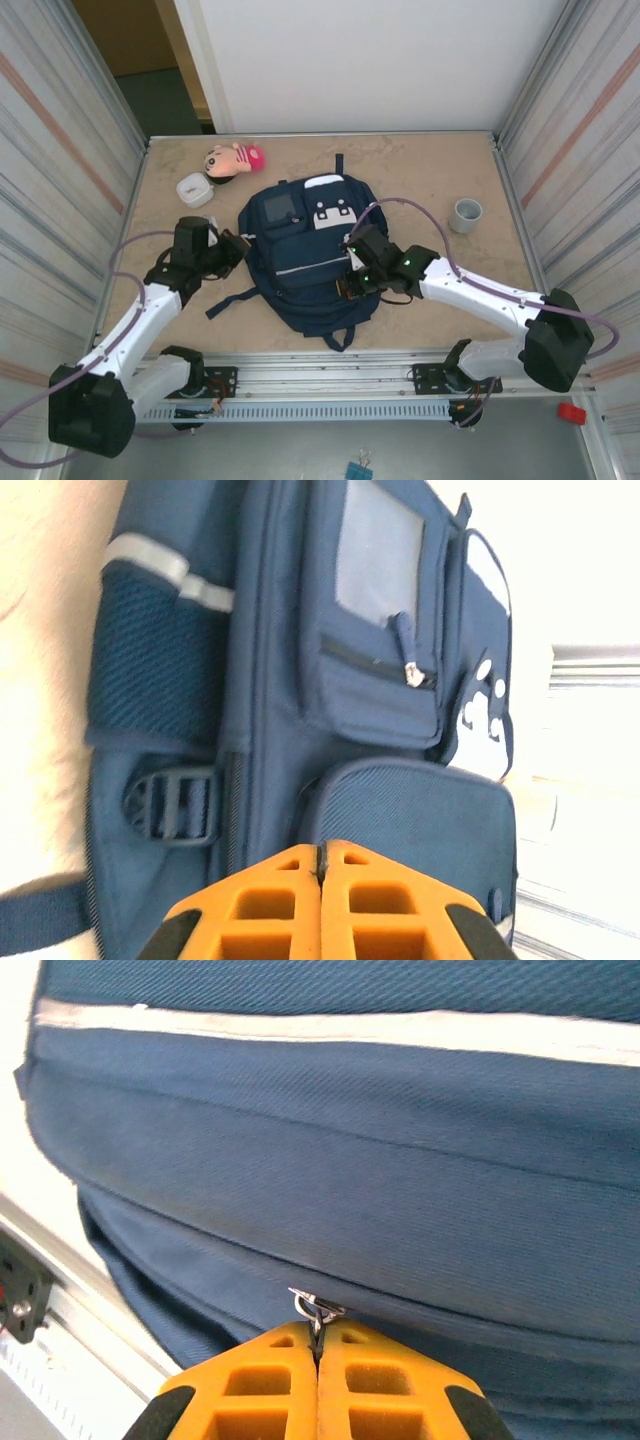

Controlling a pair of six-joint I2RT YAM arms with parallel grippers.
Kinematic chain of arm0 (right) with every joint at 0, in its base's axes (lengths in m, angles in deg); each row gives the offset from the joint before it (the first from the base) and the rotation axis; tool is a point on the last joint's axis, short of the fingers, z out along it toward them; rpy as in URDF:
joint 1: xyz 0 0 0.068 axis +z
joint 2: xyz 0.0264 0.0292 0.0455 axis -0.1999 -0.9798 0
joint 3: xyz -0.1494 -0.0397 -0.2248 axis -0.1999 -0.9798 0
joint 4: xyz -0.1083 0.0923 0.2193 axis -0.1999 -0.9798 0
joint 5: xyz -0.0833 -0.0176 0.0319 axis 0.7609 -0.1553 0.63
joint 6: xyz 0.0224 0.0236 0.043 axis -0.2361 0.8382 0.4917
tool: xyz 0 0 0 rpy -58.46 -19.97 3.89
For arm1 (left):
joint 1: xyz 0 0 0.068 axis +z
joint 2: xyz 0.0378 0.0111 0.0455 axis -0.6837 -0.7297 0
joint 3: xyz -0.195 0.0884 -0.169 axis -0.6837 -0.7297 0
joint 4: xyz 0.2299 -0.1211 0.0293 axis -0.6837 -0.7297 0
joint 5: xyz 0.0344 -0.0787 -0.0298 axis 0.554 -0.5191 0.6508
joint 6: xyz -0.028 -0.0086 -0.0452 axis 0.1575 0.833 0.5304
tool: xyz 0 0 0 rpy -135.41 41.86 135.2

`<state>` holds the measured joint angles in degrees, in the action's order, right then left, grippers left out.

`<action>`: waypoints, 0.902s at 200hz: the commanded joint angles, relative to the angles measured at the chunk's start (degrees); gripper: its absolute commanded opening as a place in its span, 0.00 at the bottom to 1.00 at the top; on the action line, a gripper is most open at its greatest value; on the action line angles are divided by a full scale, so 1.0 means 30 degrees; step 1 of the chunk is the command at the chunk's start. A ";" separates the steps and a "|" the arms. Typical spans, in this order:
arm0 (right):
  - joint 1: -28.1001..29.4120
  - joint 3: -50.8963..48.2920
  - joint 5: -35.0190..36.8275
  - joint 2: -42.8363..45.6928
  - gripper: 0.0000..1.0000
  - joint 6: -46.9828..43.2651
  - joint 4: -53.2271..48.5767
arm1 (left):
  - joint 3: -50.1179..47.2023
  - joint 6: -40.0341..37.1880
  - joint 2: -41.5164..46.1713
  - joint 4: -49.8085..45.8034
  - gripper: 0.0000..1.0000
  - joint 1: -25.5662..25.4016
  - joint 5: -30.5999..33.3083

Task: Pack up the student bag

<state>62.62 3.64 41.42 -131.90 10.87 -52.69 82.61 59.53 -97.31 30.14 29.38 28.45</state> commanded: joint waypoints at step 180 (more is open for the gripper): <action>0.1043 0.1061 0.0082 -0.0787 0.00 0.1015 0.1039 | -0.4108 0.9521 0.2867 0.4672 0.59 -1.3275 0.8312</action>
<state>65.84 4.52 41.86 -134.02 13.78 -50.18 71.27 85.91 -86.64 38.23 -10.14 48.08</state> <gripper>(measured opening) 0.061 0.598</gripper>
